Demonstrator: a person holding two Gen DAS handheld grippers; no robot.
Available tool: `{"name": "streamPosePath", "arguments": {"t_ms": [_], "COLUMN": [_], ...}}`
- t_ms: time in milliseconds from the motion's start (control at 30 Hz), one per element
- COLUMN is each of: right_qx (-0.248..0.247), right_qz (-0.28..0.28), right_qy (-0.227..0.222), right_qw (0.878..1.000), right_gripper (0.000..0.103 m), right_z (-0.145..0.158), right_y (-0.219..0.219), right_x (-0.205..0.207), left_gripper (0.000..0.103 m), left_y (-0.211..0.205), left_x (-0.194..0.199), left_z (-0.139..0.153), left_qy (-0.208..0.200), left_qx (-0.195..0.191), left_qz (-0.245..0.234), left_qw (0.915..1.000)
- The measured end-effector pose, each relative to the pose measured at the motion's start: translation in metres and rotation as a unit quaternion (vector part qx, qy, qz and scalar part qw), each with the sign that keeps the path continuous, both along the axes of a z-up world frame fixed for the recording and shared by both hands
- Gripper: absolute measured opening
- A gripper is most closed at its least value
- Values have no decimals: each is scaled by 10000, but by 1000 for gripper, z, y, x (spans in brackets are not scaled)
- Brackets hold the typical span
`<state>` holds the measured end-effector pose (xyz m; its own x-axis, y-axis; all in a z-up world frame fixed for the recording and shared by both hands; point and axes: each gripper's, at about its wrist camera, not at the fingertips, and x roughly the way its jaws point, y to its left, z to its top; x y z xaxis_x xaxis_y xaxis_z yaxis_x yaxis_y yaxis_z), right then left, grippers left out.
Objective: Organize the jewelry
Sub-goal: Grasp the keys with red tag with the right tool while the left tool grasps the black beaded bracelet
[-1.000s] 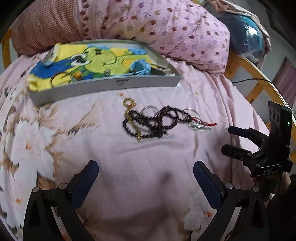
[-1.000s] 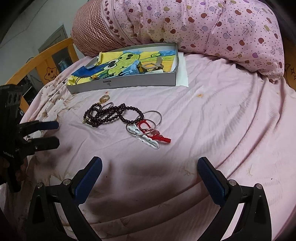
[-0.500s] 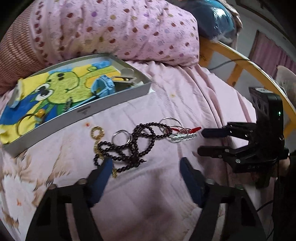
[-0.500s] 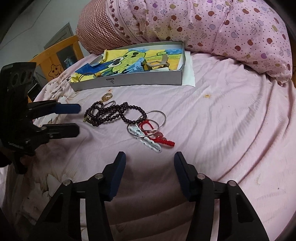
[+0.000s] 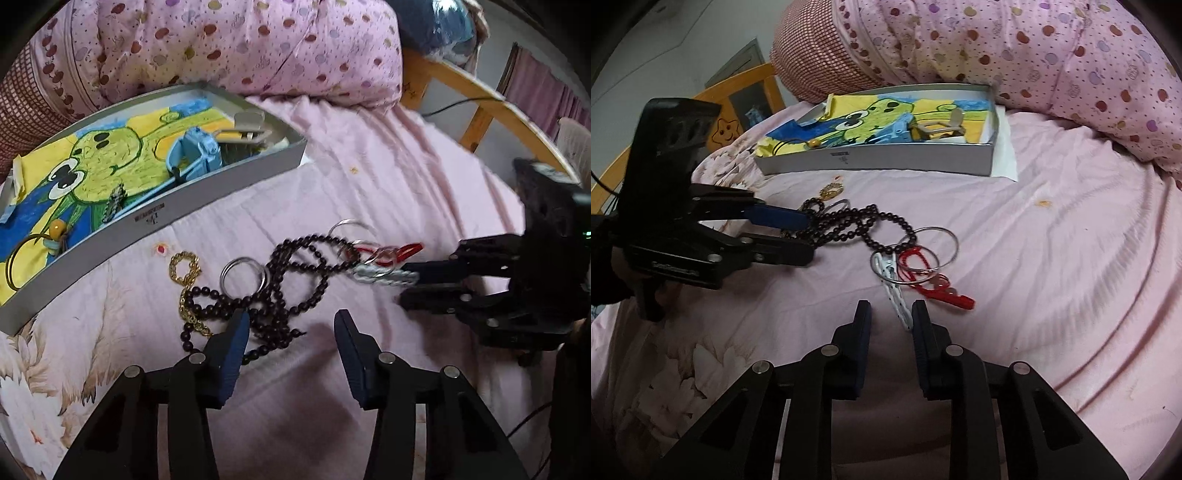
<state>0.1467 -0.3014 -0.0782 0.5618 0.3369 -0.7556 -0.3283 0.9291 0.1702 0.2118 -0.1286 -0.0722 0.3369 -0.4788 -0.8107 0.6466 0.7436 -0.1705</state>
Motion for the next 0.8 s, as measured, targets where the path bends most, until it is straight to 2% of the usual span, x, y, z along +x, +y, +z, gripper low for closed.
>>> {"name": "streamPosePath", "arguments": {"t_ms": [67, 300, 367, 433, 500, 633, 800], "right_qx": [-32, -147, -244, -295, -291, -139, 356], "right_qz": [-9, -63, -69, -80, -58, 7, -18], "right_qy": [12, -19, -34, -63, -64, 86, 528], "right_qw": [10000, 9999, 9997, 9995, 9995, 9999, 9980], "right_gripper": [20, 20, 20, 18, 5, 4, 4], "right_z": [-1, -3, -3, -2, -1, 2, 3], "right_y": [1, 5, 8, 9, 10, 10, 5], "right_x": [2, 6, 6, 6, 5, 2, -8], "left_gripper": [36, 22, 13, 13, 12, 12, 12], "left_y": [-1, -1, -2, -3, -2, 4, 16], "left_x": [2, 6, 4, 2, -3, -13, -35], "left_z": [-5, -7, -7, -6, -3, 3, 13], "left_qy": [61, 0, -32, -49, -51, 118, 626], "left_qx": [114, 304, 369, 421, 421, 364, 106], "left_qz": [69, 280, 291, 305, 308, 410, 515], "left_qw": [9999, 9991, 9989, 9986, 9986, 9984, 9966]}}
